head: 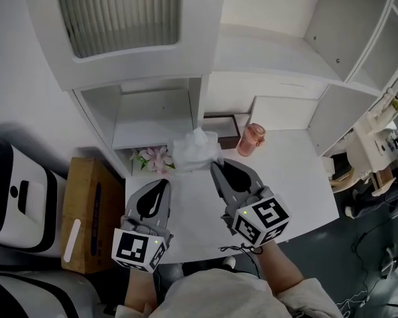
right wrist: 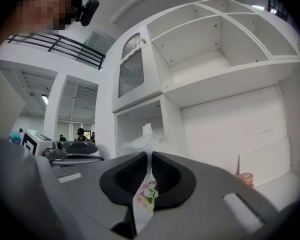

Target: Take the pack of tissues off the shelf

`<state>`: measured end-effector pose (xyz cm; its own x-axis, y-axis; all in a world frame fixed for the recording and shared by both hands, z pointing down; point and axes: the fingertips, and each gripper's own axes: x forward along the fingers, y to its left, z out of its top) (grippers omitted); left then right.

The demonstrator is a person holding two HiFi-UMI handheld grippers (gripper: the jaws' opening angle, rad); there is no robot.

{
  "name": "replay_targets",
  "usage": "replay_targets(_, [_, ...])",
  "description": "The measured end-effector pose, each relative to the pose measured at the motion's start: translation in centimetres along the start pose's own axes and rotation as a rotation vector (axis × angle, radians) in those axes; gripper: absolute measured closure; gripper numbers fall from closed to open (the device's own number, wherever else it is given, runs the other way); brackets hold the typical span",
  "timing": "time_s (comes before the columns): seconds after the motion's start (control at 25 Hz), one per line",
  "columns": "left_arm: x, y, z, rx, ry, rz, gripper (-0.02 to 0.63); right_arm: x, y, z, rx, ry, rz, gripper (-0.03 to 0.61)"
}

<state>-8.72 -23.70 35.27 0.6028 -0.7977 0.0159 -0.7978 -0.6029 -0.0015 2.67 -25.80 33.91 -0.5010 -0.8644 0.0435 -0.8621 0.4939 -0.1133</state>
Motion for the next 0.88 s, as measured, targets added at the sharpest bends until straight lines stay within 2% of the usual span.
replay_targets(0.44, [1.5,-5.0,0.8,0.001,-0.016,-0.045,0.612,-6.0,-2.4,0.3,-0.029,-0.018,-0.035,0.548])
replay_targets(0.88, [1.8,-7.9,1.5,0.016,-0.023,-0.053,0.614,-9.3,-3.2,-1.3,0.003,-0.010,-0.033,0.548])
